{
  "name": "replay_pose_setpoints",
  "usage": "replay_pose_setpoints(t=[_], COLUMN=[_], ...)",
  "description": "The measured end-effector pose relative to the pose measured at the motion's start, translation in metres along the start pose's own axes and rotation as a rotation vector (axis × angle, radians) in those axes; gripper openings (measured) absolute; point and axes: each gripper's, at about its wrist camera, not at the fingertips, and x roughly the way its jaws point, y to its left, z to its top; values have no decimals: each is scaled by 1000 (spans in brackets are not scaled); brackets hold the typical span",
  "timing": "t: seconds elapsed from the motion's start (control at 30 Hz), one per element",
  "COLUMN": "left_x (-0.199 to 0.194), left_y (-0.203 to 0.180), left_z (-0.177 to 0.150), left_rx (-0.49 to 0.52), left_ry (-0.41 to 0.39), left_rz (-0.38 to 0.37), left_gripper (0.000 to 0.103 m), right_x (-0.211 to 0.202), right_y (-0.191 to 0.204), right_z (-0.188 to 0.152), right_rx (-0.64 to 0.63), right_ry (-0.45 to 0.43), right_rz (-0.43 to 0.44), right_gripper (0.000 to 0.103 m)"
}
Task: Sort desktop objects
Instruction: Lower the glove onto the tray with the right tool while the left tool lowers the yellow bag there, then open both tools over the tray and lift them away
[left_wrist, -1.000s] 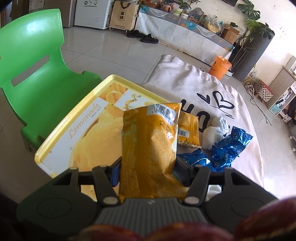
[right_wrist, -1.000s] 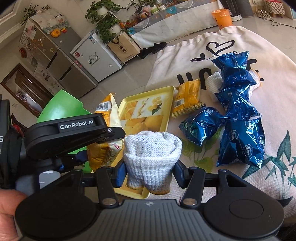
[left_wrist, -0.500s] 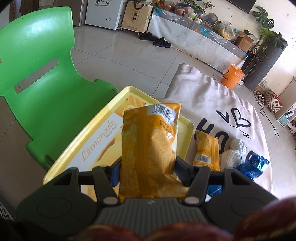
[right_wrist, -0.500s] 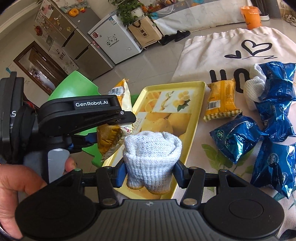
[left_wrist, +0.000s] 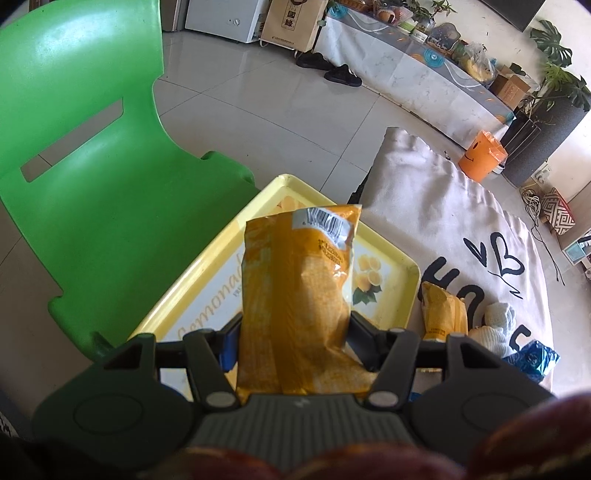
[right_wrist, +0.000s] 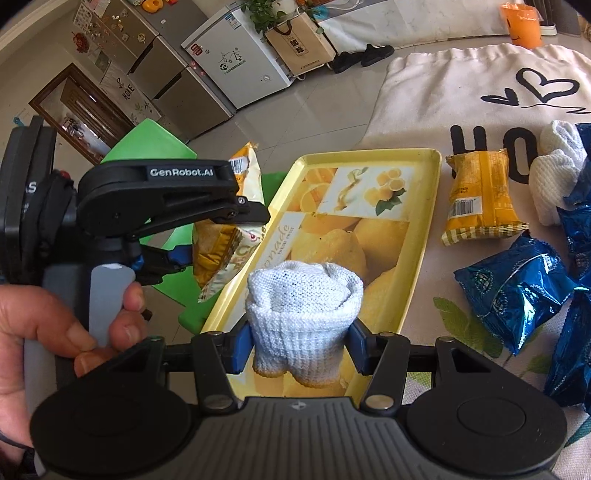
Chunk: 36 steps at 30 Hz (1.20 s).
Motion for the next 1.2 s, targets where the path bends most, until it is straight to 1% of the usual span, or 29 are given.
replay_pose_setpoints(t=[0.07,0.13,0.2,0.27,0.3,0.33,0.37,0.4,0.43,0.5,0.57,0.67,0.77,0.87,1.03,1.2], left_x=[6,11,18,22,23,22,20,16,13,9,5,-1,-9,-15,-21,-25], left_y=[2,2,2,3,3,2,1,-2,-5,-10,-10,-9,-8,-9,-15,-18], left_z=[5,10,14,18,19,20,20,20,20,18,15,8,-5,-17,-36,-49], left_rx=[-5,5,12,-10,-13,-9,-3,10,29,57,52,37,34,44,111,143], left_ry=[7,10,30,33,28,14,-9,-36,-56,-87,-98,-103,-112,-115,-103,-108], left_rz=[3,7,3,5,17,25,29,33,36,43,44,22,33,30,30,19], left_gripper=[57,57,57,58,63,68,76,79,80,87,89,92,95,97,97,98], right_x=[8,18,27,33,35,36,35,33,30,23,13,-3,-20,-37,-66,-95], right_y=[1,1,2,0,-2,-3,-4,-4,-5,-5,-8,-12,-15,-14,-20,-30], right_z=[1,3,5,7,8,10,10,10,11,11,10,5,-2,-9,-25,-39], right_rx=[3,12,7,23,36,51,62,62,59,50,49,57,62,35,4,-14], right_ry=[9,19,17,10,9,9,5,-2,-10,-27,-54,-82,-100,-115,-136,-158], right_rz=[-5,7,12,16,16,17,11,15,25,25,20,17,21,-10,-73,-169], right_gripper=[53,53,54,56,62,65,66,68,68,69,69,70,70,71,72,72])
